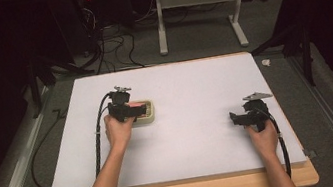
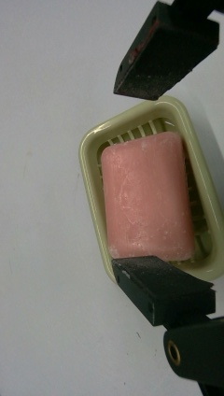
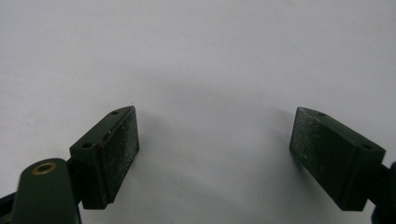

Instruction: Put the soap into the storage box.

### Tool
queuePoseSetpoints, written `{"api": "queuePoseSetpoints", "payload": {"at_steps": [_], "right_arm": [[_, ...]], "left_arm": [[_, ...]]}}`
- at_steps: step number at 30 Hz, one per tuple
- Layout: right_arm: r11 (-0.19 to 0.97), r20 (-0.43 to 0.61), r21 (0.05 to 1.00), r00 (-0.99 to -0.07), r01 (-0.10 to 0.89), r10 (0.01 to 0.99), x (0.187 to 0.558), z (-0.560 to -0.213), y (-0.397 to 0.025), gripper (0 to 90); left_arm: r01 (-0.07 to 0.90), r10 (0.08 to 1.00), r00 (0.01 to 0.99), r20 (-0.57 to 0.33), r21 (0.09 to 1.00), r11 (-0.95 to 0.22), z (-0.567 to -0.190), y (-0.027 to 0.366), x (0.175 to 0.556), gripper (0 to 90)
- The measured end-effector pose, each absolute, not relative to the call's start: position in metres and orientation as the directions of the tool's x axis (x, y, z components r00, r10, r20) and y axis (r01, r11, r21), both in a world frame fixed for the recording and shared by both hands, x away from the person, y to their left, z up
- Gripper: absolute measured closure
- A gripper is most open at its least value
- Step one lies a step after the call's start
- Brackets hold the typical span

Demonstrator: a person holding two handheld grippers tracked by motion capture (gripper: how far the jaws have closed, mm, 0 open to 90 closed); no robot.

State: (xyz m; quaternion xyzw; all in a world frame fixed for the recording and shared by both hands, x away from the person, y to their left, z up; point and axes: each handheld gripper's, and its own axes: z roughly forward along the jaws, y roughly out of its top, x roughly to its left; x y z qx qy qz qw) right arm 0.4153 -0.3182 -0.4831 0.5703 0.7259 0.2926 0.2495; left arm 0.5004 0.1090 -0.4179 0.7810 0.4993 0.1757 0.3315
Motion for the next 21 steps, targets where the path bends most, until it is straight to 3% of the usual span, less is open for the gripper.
{"api": "queuePoseSetpoints", "payload": {"at_steps": [21], "right_arm": [[0.178, -0.028, 0.709, -0.225, 0.682, 0.974, 0.415, -0.483, -0.318, 16.3]], "left_arm": [[0.624, 0.882, 0.468, -0.058, 0.729, -0.283, -0.405, 0.118, 0.48, 15.1]]}}
